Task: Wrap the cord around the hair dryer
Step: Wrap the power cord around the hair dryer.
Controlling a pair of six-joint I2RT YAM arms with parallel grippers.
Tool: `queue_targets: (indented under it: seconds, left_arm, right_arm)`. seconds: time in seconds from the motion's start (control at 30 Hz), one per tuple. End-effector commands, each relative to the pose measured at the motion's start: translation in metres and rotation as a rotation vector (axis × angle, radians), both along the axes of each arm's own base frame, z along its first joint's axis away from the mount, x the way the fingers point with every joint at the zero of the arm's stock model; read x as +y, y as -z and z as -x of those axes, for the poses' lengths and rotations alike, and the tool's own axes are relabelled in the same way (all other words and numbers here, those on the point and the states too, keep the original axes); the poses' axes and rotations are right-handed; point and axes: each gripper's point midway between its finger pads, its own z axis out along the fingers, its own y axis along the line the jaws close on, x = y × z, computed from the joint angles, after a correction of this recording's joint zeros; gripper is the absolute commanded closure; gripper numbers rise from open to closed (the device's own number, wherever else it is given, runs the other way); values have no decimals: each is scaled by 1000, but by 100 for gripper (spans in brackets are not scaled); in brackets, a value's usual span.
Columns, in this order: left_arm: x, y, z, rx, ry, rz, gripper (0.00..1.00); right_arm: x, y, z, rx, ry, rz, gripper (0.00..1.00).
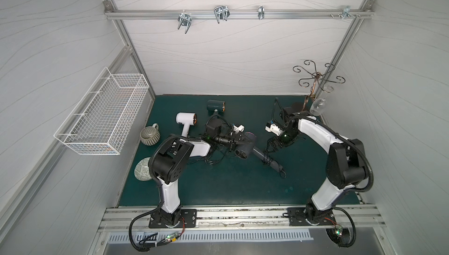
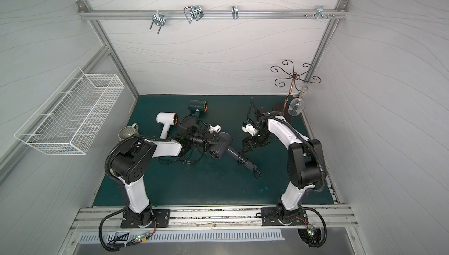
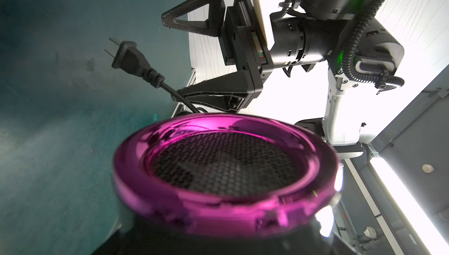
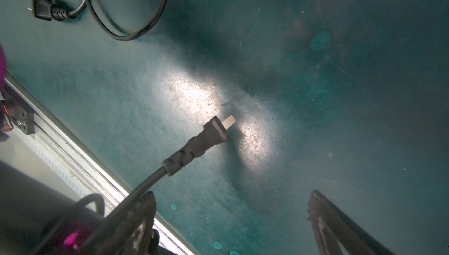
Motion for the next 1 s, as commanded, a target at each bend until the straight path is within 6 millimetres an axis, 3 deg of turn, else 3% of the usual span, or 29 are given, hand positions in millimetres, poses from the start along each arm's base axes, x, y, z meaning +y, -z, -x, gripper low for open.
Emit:
queue_targets:
  seconds: [0.0,0.97]
  left_arm:
    - [0,-14,-3,-68,14,51,100]
    - [3,-24,-16,-52,-28,94,100]
  right_arm:
    - [2,-19,-3,-32,8,-34,2]
    - [-6,-39,-15,-86,96,-107,1]
